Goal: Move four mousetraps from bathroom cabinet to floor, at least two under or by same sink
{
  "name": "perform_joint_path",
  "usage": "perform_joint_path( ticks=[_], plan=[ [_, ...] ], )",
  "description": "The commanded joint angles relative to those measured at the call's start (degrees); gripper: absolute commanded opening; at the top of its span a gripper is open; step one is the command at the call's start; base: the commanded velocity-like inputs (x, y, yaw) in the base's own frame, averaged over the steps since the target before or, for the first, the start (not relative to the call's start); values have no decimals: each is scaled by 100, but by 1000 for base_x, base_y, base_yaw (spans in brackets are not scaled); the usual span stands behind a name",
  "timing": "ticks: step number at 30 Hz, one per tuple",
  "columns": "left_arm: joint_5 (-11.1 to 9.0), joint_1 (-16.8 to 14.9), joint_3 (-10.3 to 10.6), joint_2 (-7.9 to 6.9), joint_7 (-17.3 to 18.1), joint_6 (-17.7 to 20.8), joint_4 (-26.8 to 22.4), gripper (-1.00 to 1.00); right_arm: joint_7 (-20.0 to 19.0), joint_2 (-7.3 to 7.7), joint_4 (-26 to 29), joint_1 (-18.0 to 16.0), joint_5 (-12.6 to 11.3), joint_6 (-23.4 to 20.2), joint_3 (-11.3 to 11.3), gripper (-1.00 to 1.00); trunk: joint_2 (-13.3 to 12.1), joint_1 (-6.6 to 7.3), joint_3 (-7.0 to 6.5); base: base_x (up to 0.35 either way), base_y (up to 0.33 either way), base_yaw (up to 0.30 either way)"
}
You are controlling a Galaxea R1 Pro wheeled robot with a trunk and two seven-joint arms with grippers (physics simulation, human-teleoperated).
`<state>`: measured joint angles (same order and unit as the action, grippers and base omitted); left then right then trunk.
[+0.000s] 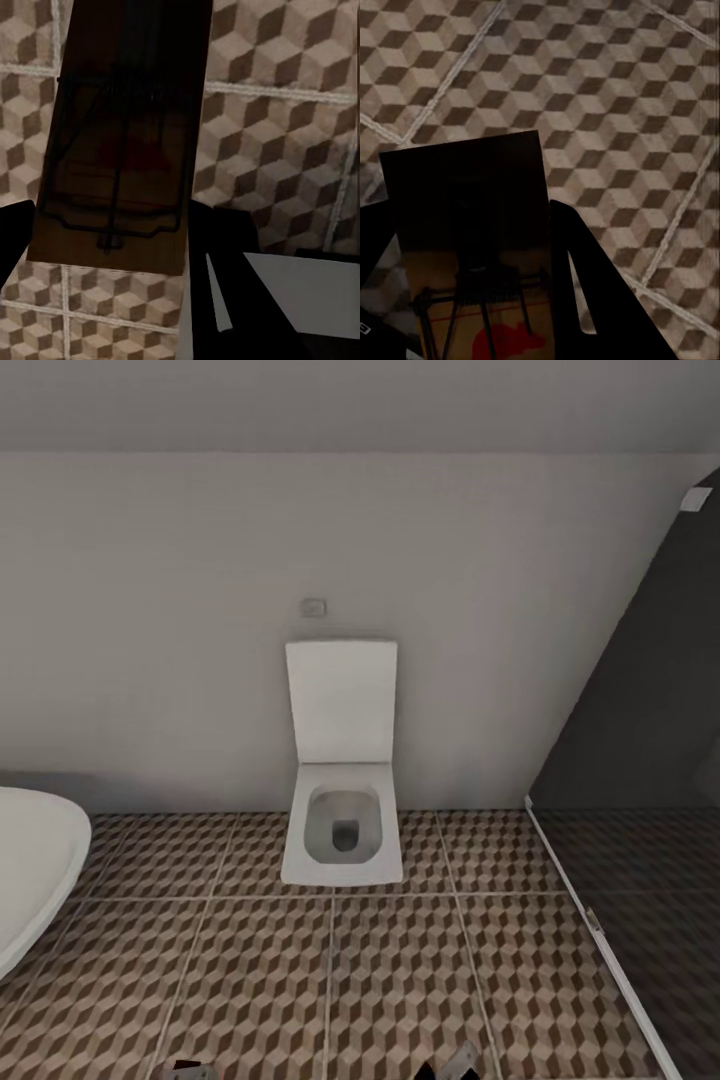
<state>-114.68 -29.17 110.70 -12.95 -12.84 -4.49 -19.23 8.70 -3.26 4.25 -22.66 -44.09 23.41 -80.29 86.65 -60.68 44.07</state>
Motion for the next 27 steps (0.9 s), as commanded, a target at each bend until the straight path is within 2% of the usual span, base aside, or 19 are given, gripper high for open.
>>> perform_joint_path(
  ticks=[1, 7, 17, 20, 22, 24, 25, 26, 27],
  plan=[
    [-46, -10, 48, -5, -35, -43, -27, -100, 51, 0, 5, 30, -41, 18, -51, -100, 2, -2, 5, 218, 0, 0],
    [-46, -10, 48, -5, -35, -43, -32, -100, 84, -3, 12, 156, -39, 30, -54, -100, 2, -2, 5, 215, 0, 0],
    [-46, -10, 48, -5, -35, -43, -28, -100, 94, 9, 9, 174, -39, 40, -29, -100, 2, -2, 5, 213, 0, 0],
    [-46, -3, 48, -5, -35, -43, -36, -100, 280, 13, -3, 174, -39, 40, 74, -100, 2, -2, 5, 195, 0, 0],
    [-46, -2, 48, -5, -35, -43, -48, -100, 833, 33, -6, 174, -39, 40, 401, -100, 2, -2, 5, 97, 0, 0],
    [-46, 2, 48, -5, -35, -43, -57, -100, 1508, 40, 3, 174, -31, 40, 960, -100, 2, -2, 5, 40, 0, 0],
    [-46, 2, 48, -5, -35, -43, -59, -100, 1718, 37, 4, 174, -28, 40, 1251, -100, 2, -2, 5, 20, 0, 0],
    [-46, 4, 48, -5, -35, -43, -62, -100, 1935, 41, 2, 174, -12, 37, 1697, -100, 2, -2, 5, 8, 0, 0],
    [-46, 6, 48, -5, -35, -43, -66, -100, 2007, 52, 1, 174, 14, 39, 1864, -100, 2, -2, 5, 4, 0, 0]
  ],
)
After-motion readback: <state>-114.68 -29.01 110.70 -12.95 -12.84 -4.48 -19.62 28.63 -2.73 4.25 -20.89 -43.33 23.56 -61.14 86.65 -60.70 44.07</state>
